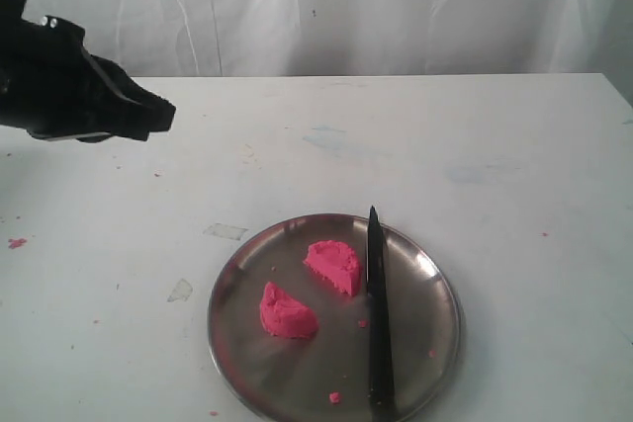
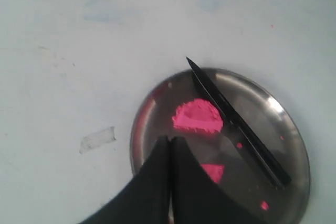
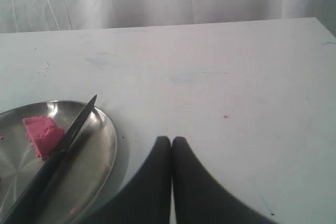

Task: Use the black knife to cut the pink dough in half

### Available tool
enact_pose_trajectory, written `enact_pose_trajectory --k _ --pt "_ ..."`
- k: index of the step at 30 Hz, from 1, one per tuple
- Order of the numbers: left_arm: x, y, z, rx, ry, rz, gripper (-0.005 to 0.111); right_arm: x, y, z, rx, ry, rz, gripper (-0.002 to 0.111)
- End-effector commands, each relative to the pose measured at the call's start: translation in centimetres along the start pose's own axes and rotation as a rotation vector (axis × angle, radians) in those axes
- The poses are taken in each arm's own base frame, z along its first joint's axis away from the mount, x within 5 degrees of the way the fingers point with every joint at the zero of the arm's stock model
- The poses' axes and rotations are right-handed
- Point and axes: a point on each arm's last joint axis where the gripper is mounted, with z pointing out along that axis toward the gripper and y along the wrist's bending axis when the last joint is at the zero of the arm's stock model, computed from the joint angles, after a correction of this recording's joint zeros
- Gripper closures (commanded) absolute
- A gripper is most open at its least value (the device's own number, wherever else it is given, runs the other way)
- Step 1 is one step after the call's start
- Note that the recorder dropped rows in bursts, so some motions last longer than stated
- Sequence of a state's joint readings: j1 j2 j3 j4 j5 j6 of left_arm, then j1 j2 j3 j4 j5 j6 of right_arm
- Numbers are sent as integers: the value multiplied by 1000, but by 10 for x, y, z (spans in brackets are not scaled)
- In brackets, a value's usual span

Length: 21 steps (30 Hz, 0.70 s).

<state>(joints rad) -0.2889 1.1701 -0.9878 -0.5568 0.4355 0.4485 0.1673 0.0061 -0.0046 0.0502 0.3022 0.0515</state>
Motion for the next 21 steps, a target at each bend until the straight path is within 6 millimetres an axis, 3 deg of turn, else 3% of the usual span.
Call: enact_pose_trajectory --k 1,4,6,10,12,16,21 --pt "0 -4 -26 -72 -157 16 107 0 0 0 6 -14 9 108" --pt "14 -12 -48 -151 -257 101 107 0 0 0 6 -14 9 108" --pt "35 -14 -61 -198 -314 121 107 0 0 0 6 -14 9 108" --pt "83 -22 -91 -220 -428 66 107 0 0 0 6 -14 9 108" --pt "118 -26 -101 -219 -438 32 107 0 0 0 6 -14 9 108" --pt "164 -22 -102 -272 -476 -67 107 0 0 0 6 -14 9 108" --pt "204 -19 -88 -286 -502 -145 107 0 0 0 6 -14 9 108"
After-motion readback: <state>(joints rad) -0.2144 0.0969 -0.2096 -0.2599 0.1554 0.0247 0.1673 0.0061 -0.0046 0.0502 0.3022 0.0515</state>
